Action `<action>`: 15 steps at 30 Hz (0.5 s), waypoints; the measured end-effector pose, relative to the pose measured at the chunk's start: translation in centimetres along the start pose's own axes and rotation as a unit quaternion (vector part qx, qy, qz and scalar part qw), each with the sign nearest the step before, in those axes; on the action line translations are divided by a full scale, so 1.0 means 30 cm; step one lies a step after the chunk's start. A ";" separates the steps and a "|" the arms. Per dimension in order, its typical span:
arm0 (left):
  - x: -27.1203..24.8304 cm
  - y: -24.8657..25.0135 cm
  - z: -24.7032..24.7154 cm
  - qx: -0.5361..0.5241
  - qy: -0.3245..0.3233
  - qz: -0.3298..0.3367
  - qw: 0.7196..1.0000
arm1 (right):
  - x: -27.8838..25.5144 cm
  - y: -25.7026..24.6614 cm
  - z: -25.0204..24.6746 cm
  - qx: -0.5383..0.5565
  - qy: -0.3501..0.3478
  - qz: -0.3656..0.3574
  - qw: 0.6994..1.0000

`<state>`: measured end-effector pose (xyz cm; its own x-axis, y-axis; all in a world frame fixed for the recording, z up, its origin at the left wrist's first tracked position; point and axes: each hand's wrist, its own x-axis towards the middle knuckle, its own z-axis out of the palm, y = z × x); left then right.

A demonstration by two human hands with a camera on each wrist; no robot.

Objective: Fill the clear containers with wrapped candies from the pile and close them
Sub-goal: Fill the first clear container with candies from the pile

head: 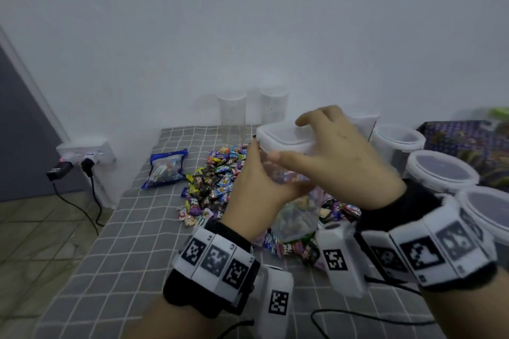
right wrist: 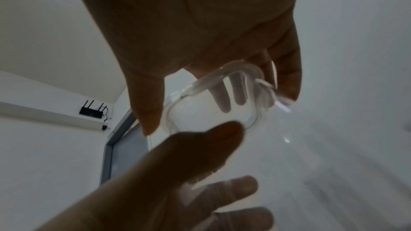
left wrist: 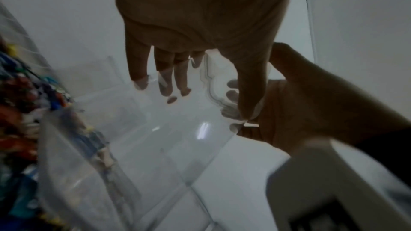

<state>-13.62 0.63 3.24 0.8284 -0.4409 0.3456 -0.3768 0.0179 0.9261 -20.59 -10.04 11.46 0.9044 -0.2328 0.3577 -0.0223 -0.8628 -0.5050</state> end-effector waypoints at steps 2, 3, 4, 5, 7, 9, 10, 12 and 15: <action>-0.027 -0.007 -0.032 0.022 -0.027 -0.016 0.999 | -0.016 0.027 0.012 0.035 -0.017 0.012 0.999; -0.038 -0.011 -0.045 0.026 -0.043 -0.024 0.998 | -0.020 0.044 0.019 0.053 -0.023 0.024 0.998; -0.047 -0.020 -0.055 0.028 -0.056 -0.033 0.997 | -0.019 0.061 0.027 0.072 -0.028 0.036 0.996; -0.057 -0.027 -0.061 0.030 -0.069 -0.040 0.996 | -0.016 0.080 0.037 0.090 -0.031 0.046 0.994; -0.076 -0.043 -0.066 0.037 -0.086 -0.047 0.994 | 0.000 0.118 0.062 0.112 -0.039 0.059 0.991; -0.098 -0.057 -0.062 0.035 -0.094 -0.052 0.994 | 0.018 0.161 0.090 0.121 -0.056 0.069 0.989; -0.107 -0.066 -0.059 0.029 -0.098 -0.054 0.993 | 0.025 0.181 0.102 0.128 -0.066 0.074 0.987; -0.123 -0.082 -0.053 0.016 -0.109 -0.061 0.992 | 0.031 0.210 0.122 0.152 -0.087 0.088 0.981; -0.142 -0.099 -0.044 0.016 -0.126 -0.065 0.990 | 0.025 0.233 0.141 0.185 -0.110 0.117 0.970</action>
<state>-15.48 3.63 -0.78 0.7428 -0.6469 0.1722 -0.2907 -0.0800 0.9534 -18.25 -14.35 4.88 0.9628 -0.2667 0.0440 -0.1204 -0.5687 -0.8137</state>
